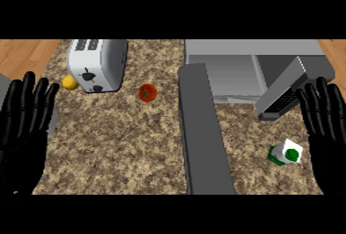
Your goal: Pick up the milk, place it into the microwave and close the microwave
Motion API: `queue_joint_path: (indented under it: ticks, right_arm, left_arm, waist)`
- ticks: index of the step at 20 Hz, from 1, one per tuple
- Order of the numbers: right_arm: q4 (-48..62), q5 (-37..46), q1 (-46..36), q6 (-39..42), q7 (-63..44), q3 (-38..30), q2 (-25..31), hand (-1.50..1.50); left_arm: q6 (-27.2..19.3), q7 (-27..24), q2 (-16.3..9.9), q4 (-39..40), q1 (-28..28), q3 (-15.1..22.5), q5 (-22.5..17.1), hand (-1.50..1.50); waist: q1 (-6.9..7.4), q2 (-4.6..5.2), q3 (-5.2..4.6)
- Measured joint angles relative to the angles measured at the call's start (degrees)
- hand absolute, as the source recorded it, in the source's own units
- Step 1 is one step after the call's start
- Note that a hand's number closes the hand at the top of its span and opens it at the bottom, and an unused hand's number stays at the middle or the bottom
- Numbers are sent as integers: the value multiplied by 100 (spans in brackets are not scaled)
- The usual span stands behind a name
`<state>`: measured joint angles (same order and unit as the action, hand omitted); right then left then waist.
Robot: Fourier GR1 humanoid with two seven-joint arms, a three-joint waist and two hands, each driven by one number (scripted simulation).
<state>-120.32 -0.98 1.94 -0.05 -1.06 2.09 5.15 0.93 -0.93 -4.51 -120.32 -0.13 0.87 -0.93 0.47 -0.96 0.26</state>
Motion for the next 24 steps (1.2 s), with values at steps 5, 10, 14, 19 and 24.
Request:
queue_joint_path:
  ticks: [5,10,14,19,24]
  right_arm:
    - [11,465,6,-450,87,-113,-179,-150]
    - [-30,273,-121,-746,-280,211,-403,-150]
    - [-243,117,50,-769,-448,411,-444,-150]
    - [-389,393,324,-1146,-335,837,-489,-150]
    - [-273,678,453,-1540,-193,804,-489,-150]
  left_arm:
    - [-112,194,-20,-264,142,-43,206,-150]
    - [-305,382,241,-217,452,28,-30,-150]
    - [-312,213,360,-320,937,155,-131,-150]
    - [-193,165,357,-537,1355,118,-311,-150]
    - [-94,-127,374,-634,1819,221,-353,-150]
  waist:
    - [-27,65,-18]
    - [-15,85,-26]
    - [-27,86,-27]
    - [-31,87,-27]
    - [-29,88,-28]
